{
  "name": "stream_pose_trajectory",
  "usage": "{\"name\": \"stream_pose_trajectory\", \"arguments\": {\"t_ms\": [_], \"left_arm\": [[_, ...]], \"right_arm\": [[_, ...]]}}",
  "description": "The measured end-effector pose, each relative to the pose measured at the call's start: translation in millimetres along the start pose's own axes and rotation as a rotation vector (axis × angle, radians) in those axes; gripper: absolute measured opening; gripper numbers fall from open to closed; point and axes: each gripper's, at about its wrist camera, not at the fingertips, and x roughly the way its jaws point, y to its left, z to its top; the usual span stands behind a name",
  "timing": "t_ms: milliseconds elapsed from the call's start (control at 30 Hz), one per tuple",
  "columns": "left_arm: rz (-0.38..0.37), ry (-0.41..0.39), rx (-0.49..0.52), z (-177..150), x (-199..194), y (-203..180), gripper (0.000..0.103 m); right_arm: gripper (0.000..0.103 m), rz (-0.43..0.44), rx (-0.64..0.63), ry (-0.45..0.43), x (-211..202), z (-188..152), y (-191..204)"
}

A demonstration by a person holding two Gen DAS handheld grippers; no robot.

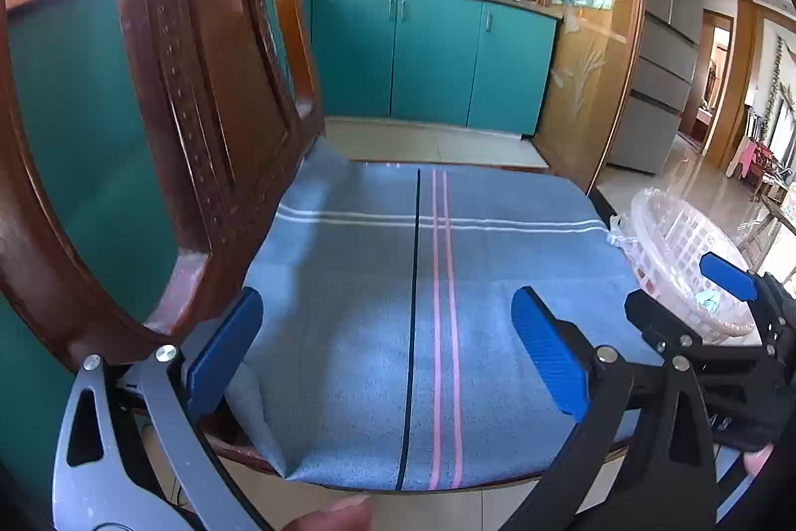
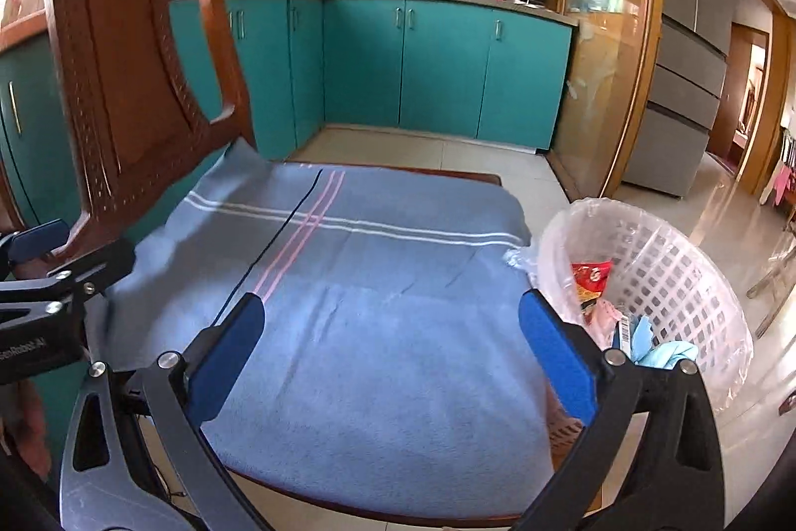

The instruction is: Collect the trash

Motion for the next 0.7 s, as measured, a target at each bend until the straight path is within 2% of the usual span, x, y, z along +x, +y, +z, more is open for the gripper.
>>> {"name": "stream_pose_trajectory", "arguments": {"t_ms": [133,700], "left_arm": [[-0.024,0.003,-0.014,-2.1,-1.8,-0.8,0.100],[-0.017,0.001,0.012,-4.9,-0.9,-10.9,0.100]], "right_arm": [[0.100,-0.011,0.009,-0.013,1.3,0.3,1.7],[0.100,-0.026,0.058,-0.004,7.2,-1.7,-12.5]]}}
